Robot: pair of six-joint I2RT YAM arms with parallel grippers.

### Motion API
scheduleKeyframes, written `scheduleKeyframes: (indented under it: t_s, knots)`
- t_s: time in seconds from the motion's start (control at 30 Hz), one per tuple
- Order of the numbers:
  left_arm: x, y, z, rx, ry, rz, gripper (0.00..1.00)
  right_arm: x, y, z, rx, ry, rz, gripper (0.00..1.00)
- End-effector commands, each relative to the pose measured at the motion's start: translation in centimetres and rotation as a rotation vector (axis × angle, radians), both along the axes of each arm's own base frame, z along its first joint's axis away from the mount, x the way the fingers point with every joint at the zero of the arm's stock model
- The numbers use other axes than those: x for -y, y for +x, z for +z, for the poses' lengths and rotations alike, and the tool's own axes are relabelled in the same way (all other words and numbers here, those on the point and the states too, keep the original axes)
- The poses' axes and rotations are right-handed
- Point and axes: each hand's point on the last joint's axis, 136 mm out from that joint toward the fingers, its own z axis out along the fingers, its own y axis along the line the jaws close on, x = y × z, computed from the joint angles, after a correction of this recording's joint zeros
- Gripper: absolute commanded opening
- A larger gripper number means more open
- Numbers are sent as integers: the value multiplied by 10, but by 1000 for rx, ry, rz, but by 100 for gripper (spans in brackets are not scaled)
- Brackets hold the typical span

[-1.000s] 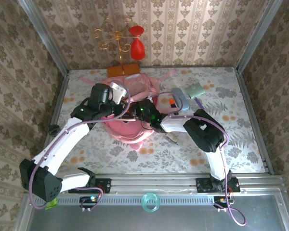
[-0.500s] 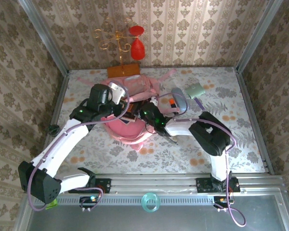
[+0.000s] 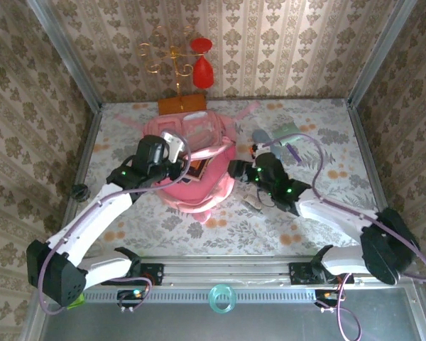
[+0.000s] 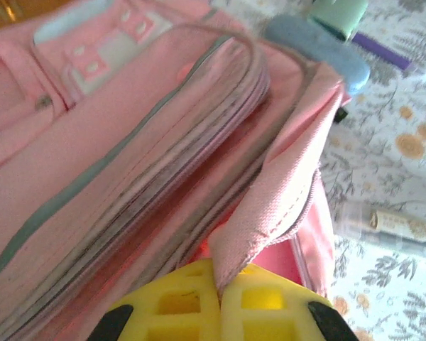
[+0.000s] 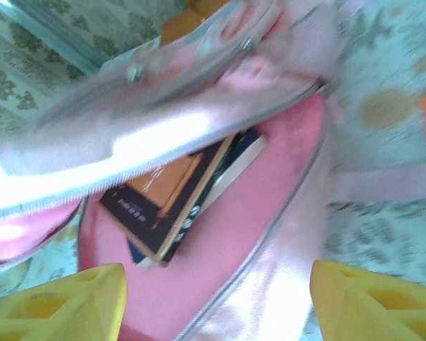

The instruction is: Pack the student bag

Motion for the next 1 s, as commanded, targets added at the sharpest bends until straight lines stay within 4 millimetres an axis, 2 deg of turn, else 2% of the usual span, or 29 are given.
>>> scheduleKeyframes:
  t_s: [0.0,0.07,0.23,0.37,0.43,0.5,0.57,0.7,0.83,0.97]
  knots:
    - [4,8,13,25,-98,59,0,16,-11,-19,-49,-182,87,70]
    - [15,9,11,21,-125,57,0,14,-6,-21,-74,-160,87,70]
    - [35,4,9,49,-113,53,0,16,27,-69,-315,-76,2,65]
    - [32,-10,-6,8,-80,87,0,10,60,-95,-371,-16,-34,51]
    - [35,-25,-13,-3,-67,67,0,-1,74,-103,-385,-3,0,46]
    - [39,-38,-14,5,-75,49,0,-14,83,-106,-382,11,50,43]
    - [42,-48,-14,10,-95,41,0,-30,92,-102,-364,24,113,40]
    - [47,-58,-6,46,-133,21,0,-58,104,-92,-345,26,212,34]
    - [54,-50,-8,70,-128,16,0,-86,115,-92,-336,10,288,32]
    - [74,-37,-5,82,-153,-3,0,-110,135,-89,-323,-6,341,33]
